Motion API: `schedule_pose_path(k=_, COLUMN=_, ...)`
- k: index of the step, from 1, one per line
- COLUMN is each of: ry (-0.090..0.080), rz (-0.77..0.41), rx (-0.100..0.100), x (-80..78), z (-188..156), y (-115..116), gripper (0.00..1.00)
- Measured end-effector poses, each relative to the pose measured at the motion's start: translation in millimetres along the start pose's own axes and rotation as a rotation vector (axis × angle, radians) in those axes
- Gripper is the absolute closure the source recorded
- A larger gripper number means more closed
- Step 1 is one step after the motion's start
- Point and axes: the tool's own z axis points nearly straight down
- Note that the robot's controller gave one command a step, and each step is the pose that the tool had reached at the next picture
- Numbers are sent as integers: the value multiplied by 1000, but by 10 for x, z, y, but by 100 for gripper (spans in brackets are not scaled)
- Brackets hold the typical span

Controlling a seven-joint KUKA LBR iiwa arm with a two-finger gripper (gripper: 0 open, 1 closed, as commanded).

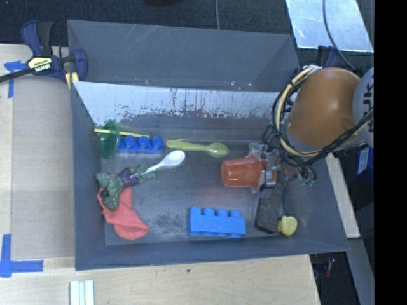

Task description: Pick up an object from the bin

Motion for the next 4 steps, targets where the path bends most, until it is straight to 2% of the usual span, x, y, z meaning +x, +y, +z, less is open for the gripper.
schedule_pose_path(k=1, ry=1, rz=-74, rx=-1, x=112, z=-555, y=110, gripper=100)
schedule_pose_path(k=2, ry=-7, rz=-242, rx=2, x=-69, z=80, y=15, gripper=100)
schedule_pose_path(k=3, ry=-1, rz=-340, rx=-1, x=33, z=-388, y=-29, gripper=100)
schedule_pose_path(k=4, ry=3, rz=-322, rx=-1, x=-28, z=-1086, y=-41, gripper=100)
